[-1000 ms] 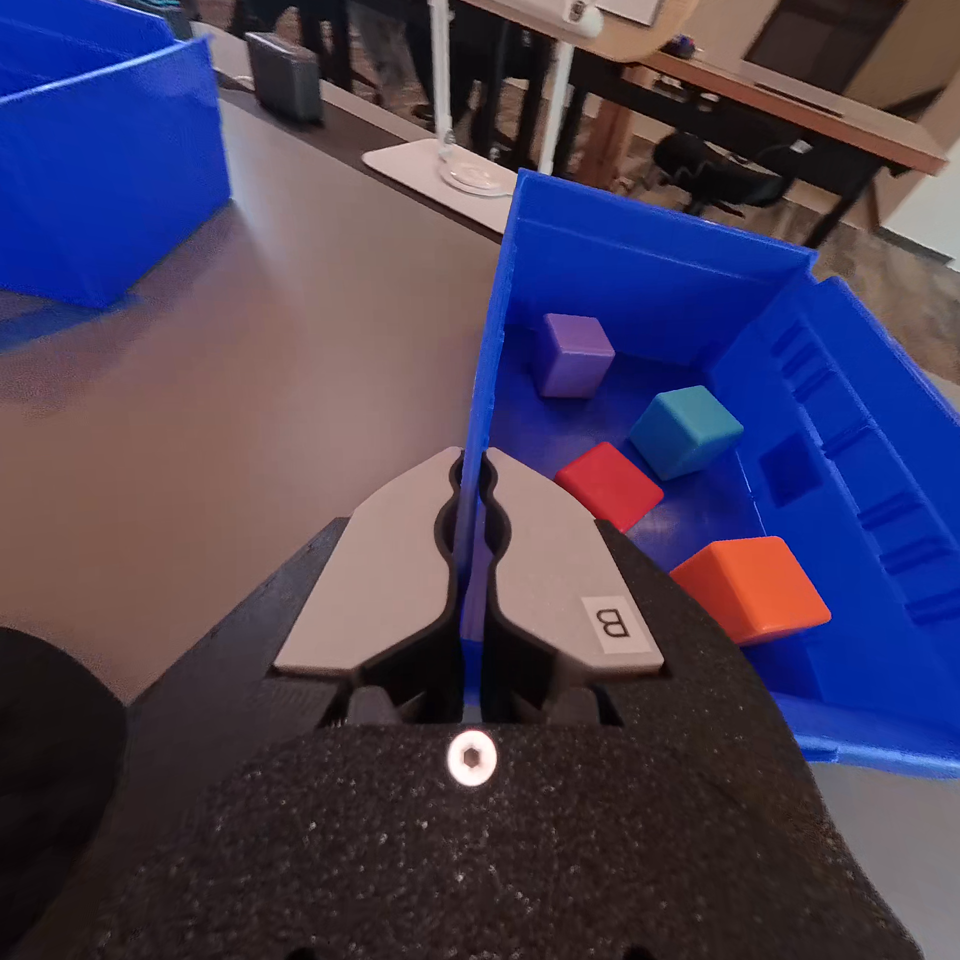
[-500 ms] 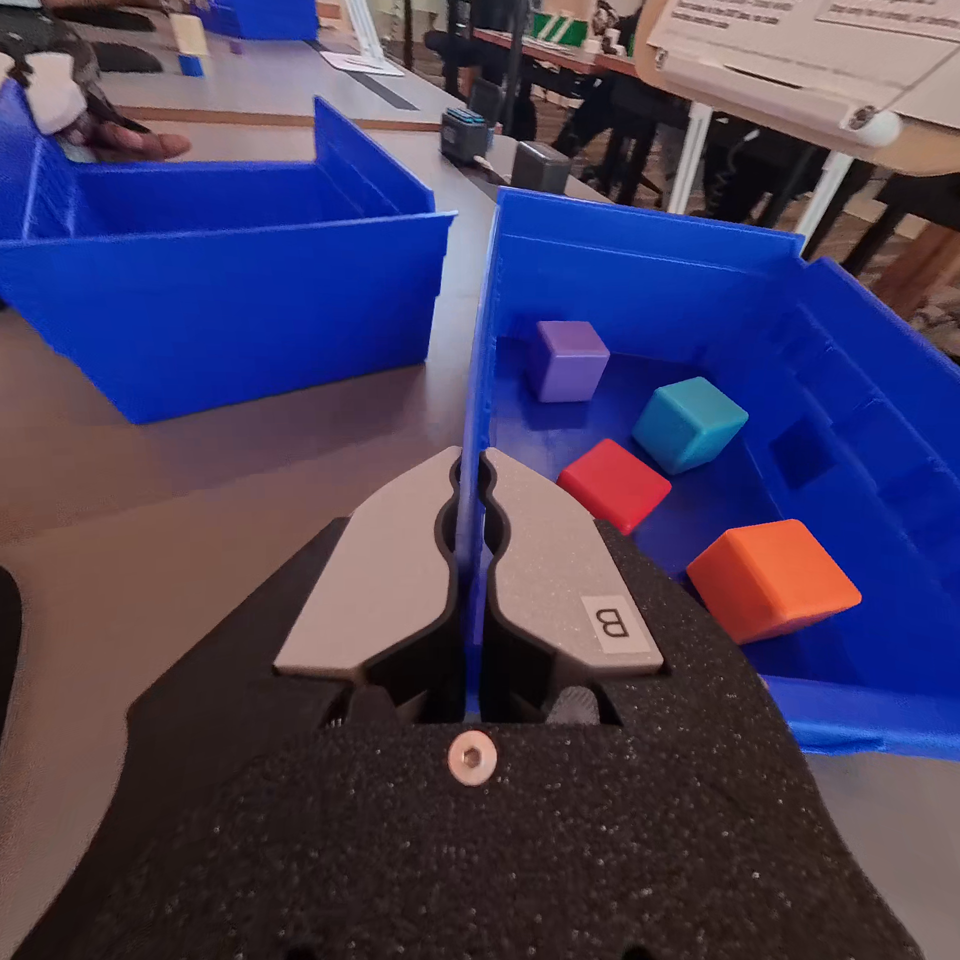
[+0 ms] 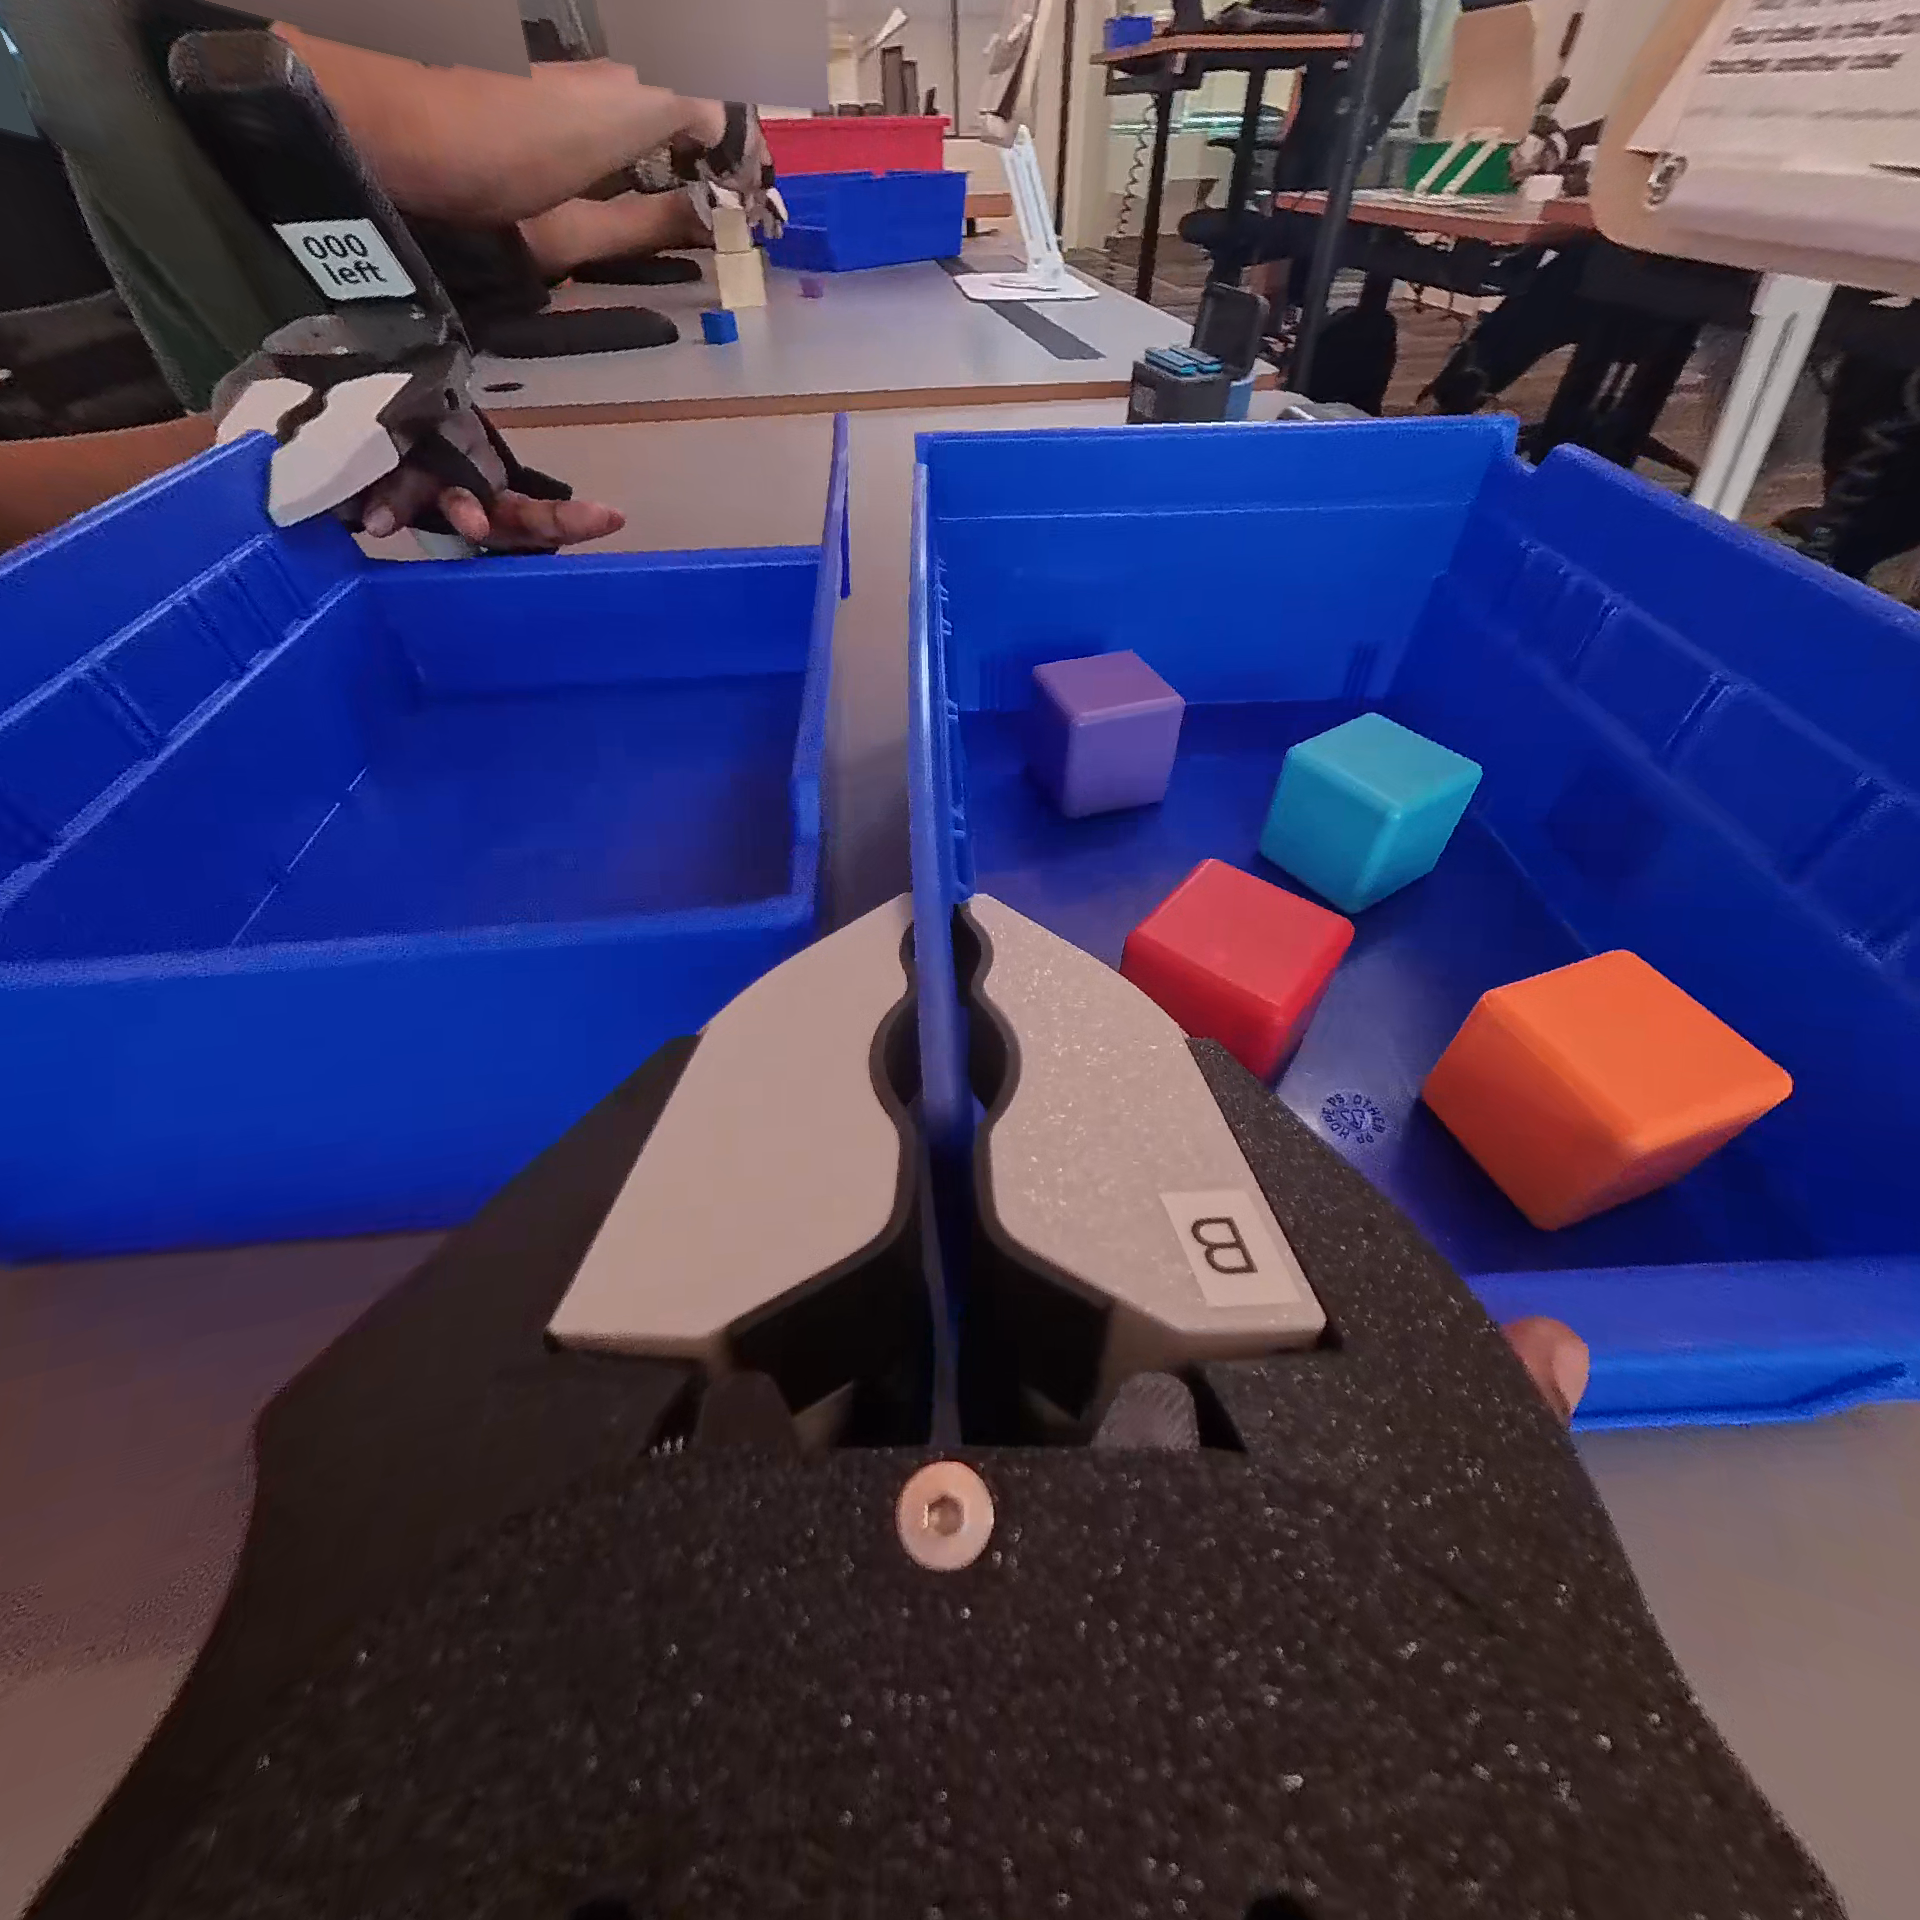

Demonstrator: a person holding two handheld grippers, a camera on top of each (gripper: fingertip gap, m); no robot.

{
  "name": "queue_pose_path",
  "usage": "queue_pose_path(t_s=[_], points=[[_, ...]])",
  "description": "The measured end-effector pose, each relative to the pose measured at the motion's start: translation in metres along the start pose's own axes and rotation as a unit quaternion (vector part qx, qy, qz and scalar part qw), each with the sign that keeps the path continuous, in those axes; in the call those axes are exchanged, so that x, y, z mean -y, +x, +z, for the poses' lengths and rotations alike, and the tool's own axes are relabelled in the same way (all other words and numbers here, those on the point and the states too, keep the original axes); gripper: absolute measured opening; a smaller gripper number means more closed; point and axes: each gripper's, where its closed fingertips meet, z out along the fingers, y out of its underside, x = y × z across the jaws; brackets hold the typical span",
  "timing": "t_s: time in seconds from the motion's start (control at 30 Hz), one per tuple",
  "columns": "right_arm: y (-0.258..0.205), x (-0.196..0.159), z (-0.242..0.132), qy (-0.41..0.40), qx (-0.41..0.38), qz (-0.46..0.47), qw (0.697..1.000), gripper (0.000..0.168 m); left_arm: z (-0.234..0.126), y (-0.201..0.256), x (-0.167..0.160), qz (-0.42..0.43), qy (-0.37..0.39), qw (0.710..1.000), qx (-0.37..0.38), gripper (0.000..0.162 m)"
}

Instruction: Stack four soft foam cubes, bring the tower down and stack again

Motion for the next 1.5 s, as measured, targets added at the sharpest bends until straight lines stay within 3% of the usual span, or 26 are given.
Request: queue_pose_path(t_s=[0.33,0.37,0.4,0.47,0.5,0.57,0.63,0.7,0.77,0.9,1.1,1.23,1.5], points=[[0.016,0.011,0.041,0.01,0.05,0.003,0.999,0.003,0.015,0.006,0.002,0.012,-0.008,1.0,0.012,0.003],[0.018,0.011,0.042,0.006,0.046,0.005,0.999,0.003,0.015,0.005,0.002,0.012,-0.012,1.0,0.019,0.007],[0.022,0.011,0.04,0.002,0.032,0.007,0.999,0.01,0.015,0.003,0.003,0.013,-0.013,0.999,0.03,0.021],[0.033,0.016,0.03,0.006,-0.01,0.009,1.0,0.034,0.008,0.001,0.018,0.003,0.009,0.999,0.046,0.052],[0.037,0.02,0.021,0.011,-0.035,0.007,0.999,0.041,0.001,0.0,0.03,0.0,0.028,0.998,0.055,0.059],[0.043,0.036,-0.005,0.033,-0.094,-0.002,0.995,0.054,-0.018,-0.016,0.052,0.028,0.053,0.991,0.116,0.06],[0.038,0.059,-0.036,0.064,-0.142,-0.015,0.988,0.062,-0.042,-0.049,0.071,0.075,0.047,0.97,0.227,0.06],[0.02,0.078,-0.059,0.063,-0.173,-0.036,0.982,0.061,-0.065,-0.085,0.078,0.081,-0.002,0.944,0.319,0.054],[-0.014,0.087,-0.065,0.025,-0.168,-0.063,0.984,0.062,-0.076,-0.117,0.068,0.064,-0.096,0.925,0.361,0.046],[-0.104,0.071,-0.049,-0.146,-0.088,-0.084,0.982,0.059,-0.068,-0.175,0.047,0.077,-0.266,0.894,0.353,0.034],[-0.182,0.035,-0.028,-0.303,-0.027,-0.066,0.95,0.044,-0.034,-0.229,0.031,0.089,-0.362,0.89,0.263,0.026],[-0.198,0.019,-0.021,-0.341,-0.01,-0.041,0.939,0.047,-0.019,-0.228,0.016,0.093,-0.418,0.886,0.179,0.024],[-0.207,0.014,-0.026,-0.375,-0.018,-0.042,0.926,0.044,-0.025,-0.24,-0.002,0.078,-0.489,0.852,0.169,0.021]])
